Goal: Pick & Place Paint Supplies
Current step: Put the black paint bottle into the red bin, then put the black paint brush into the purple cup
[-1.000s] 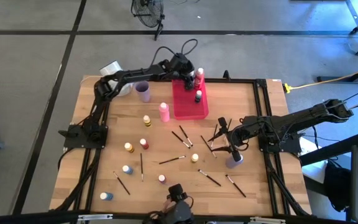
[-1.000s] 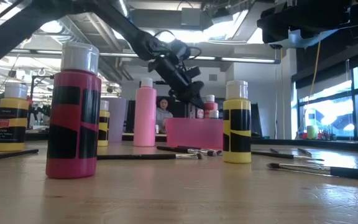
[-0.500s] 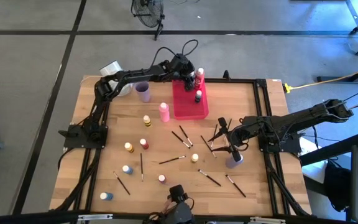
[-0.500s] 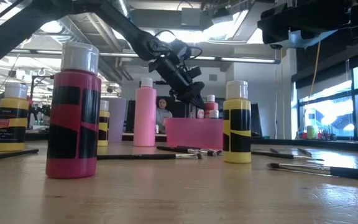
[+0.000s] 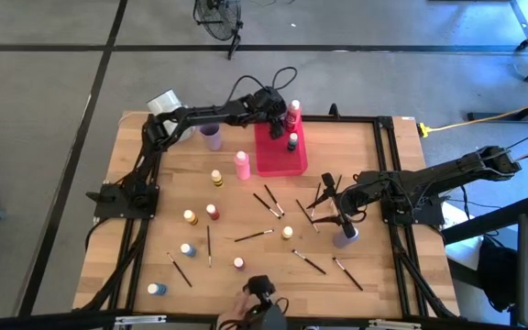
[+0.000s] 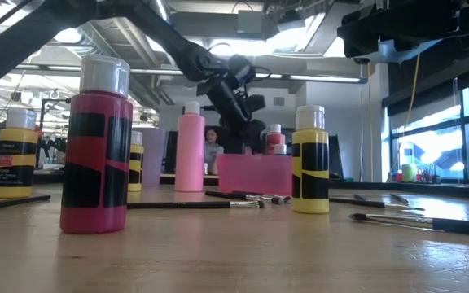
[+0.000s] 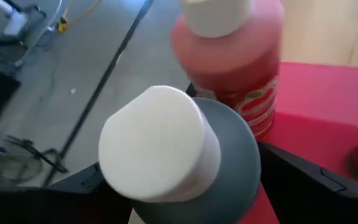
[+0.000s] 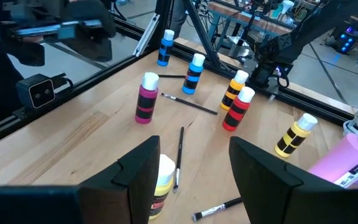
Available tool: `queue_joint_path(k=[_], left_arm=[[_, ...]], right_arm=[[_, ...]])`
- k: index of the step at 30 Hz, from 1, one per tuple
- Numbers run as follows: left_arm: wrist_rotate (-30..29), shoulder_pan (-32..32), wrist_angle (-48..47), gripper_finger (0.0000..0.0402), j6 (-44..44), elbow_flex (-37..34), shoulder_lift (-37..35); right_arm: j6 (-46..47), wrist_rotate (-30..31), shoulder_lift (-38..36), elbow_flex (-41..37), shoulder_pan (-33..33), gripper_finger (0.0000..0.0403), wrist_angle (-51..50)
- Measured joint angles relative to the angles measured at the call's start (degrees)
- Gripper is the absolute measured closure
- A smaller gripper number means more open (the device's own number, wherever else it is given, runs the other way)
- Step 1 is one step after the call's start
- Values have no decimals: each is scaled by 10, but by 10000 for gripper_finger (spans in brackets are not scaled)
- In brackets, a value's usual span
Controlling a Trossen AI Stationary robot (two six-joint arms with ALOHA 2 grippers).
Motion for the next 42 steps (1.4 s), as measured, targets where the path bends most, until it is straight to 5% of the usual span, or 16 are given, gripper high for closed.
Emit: queue_joint_path(k=[8,42], left_arm=[[-16,-28,-3,105,81,1,-5],[-77,-22,39,105,107,2,-71]], right_arm=[[0,0,0,0,0,206,0],[9,0,0,0,0,206,5]])
